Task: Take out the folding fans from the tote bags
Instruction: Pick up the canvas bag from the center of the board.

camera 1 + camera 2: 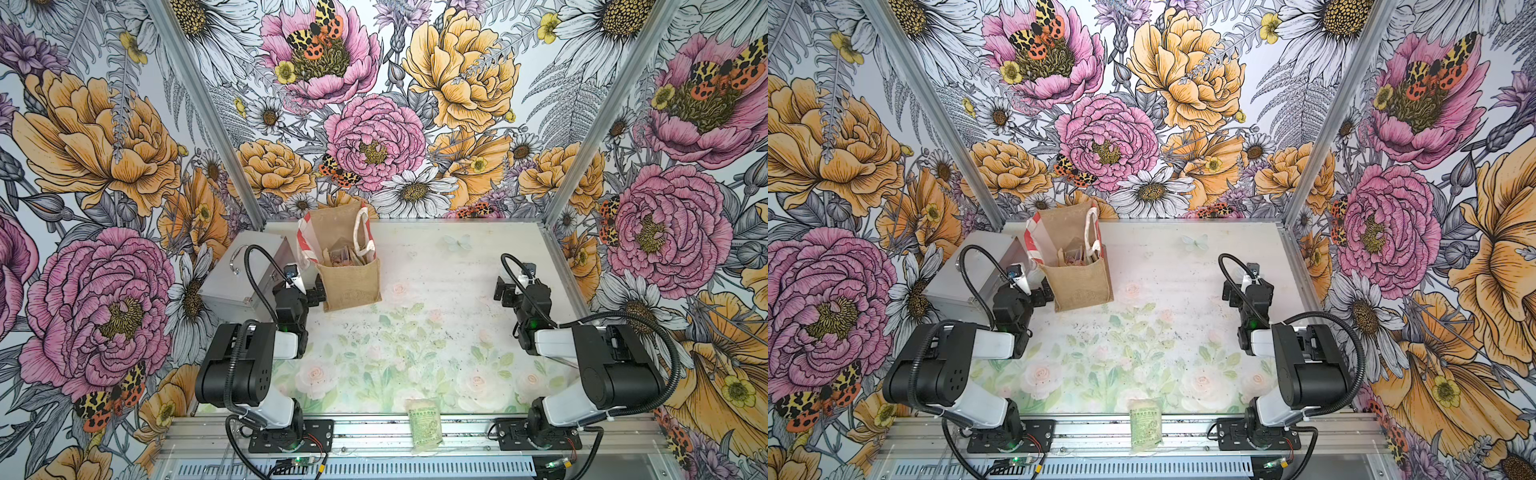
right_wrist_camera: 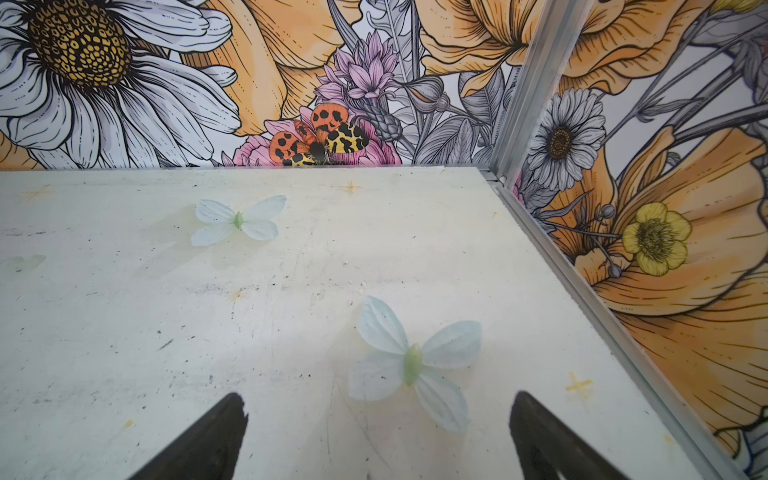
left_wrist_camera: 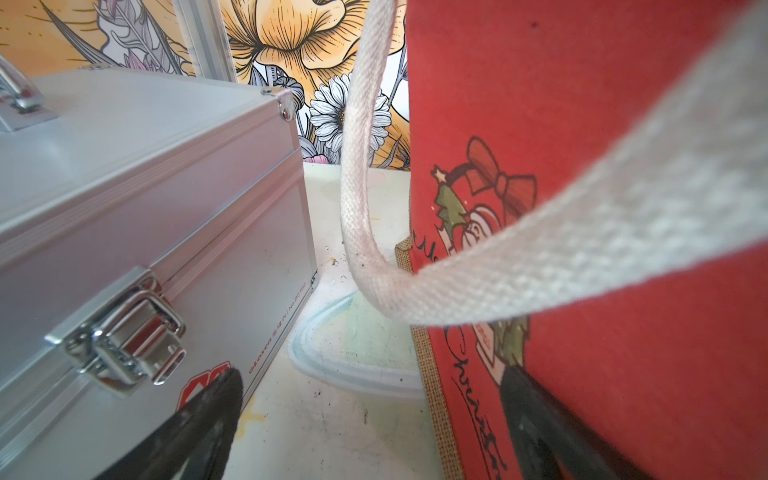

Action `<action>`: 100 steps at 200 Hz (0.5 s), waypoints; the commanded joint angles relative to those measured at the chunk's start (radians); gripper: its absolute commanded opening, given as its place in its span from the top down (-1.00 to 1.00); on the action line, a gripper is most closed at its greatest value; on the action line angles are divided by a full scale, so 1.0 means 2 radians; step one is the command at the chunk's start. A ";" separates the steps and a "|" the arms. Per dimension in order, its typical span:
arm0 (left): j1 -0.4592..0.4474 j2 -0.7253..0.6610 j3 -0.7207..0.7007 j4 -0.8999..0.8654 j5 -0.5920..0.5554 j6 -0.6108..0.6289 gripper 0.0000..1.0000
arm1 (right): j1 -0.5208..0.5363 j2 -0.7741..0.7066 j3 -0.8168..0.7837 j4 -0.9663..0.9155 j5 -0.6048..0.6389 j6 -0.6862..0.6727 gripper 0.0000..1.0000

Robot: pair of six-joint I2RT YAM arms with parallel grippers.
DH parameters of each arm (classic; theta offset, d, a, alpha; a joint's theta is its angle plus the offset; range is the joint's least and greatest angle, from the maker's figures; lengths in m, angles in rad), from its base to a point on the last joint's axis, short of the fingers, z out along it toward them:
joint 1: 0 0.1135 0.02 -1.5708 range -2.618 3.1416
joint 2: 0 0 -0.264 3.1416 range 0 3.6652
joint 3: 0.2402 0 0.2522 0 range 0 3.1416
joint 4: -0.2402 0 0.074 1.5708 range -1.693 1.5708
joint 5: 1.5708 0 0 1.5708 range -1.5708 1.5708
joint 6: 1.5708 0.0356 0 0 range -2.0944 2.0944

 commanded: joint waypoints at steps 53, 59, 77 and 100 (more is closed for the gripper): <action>-0.001 -0.003 0.006 0.004 0.003 0.002 -0.97 | -0.002 0.002 0.009 0.004 -0.007 0.005 -1.00; -0.003 -0.003 0.007 0.005 0.001 0.003 -0.97 | -0.002 0.001 0.009 0.004 -0.007 0.005 -1.00; -0.003 -0.003 0.006 0.005 0.000 0.003 -0.97 | -0.002 0.001 0.010 0.004 -0.007 0.004 -1.00; 0.001 -0.003 0.009 0.001 0.005 0.001 -0.97 | -0.002 0.001 0.009 0.004 -0.007 0.004 -1.00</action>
